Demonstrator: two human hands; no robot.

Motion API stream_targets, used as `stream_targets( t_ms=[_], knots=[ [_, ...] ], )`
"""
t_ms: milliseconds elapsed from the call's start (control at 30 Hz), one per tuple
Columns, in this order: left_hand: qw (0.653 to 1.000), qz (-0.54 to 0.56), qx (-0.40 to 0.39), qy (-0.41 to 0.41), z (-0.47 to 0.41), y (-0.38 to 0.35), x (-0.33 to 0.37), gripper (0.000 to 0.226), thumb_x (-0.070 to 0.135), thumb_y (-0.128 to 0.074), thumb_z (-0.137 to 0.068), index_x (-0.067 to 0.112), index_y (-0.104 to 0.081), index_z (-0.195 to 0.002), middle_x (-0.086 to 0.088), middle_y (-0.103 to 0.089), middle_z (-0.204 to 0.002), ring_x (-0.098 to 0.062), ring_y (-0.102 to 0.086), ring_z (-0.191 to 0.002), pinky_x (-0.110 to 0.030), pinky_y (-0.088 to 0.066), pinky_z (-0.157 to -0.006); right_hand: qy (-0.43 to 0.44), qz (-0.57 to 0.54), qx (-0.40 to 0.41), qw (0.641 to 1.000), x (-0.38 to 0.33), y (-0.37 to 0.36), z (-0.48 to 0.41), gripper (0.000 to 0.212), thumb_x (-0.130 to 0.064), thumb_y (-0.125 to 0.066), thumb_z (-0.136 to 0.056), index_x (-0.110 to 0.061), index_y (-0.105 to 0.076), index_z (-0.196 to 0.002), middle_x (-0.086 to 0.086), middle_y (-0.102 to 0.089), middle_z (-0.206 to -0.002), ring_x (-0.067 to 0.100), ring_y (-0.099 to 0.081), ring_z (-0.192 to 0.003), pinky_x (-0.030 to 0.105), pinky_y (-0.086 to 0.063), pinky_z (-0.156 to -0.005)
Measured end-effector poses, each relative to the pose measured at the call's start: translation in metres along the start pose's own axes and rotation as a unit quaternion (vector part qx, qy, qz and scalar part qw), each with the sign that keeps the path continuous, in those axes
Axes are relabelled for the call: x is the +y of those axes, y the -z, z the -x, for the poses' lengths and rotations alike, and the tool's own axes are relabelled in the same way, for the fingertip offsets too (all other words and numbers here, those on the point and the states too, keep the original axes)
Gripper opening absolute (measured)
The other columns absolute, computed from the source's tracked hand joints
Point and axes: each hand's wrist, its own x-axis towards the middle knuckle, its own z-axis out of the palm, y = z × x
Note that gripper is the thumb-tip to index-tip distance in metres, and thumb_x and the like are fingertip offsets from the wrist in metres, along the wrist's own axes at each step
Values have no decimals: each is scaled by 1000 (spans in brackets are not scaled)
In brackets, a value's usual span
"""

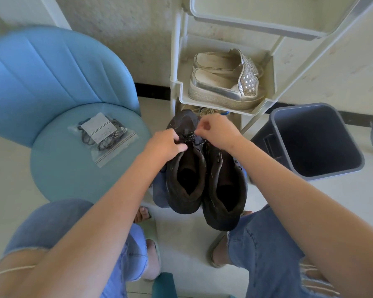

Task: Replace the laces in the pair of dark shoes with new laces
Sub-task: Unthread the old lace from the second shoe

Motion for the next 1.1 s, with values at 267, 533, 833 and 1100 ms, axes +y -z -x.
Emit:
stream_targets(
  t_ms=[267,533,833,1100],
  knots=[
    [999,33,-17,10,-4,-1,-5,43,33,-66,-84,20,-59,-124,-4,-61,-124,-21,-56,-114,-29,-42,-92,103,34,-53,993,-1,-23,-12,15,-9,-63,-89,-13,-71,-101,1,-57,-95,19,-58,-90,38,-49,-90],
    [1000,18,4,9,0,-4,-4,39,34,-65,-81,17,-64,-116,-4,-64,-114,-24,-59,-106,-33,-49,-90,118,29,-59,991,3,-25,-19,13,-17,-66,-88,-14,-72,-100,-5,-56,-92,13,-55,-89,34,-48,-89],
    [999,22,-21,21,1,-6,-6,60,45,-72,-76,15,-59,-126,-5,-57,-129,-22,-54,-117,-30,-42,-94,12,58,66,996,4,-37,-20,19,-21,-50,-96,-13,-65,-107,10,-65,-110,31,-60,-101,37,-47,-83],
    [996,67,-50,40,3,-6,-4,42,41,-70,-81,2,-72,-95,-17,-70,-96,-30,-68,-83,-41,-56,-82,-152,-86,49,983,9,-40,-25,26,-22,-50,-96,-3,-68,-96,11,-70,-97,30,-65,-90,43,-54,-85]
  ],
)
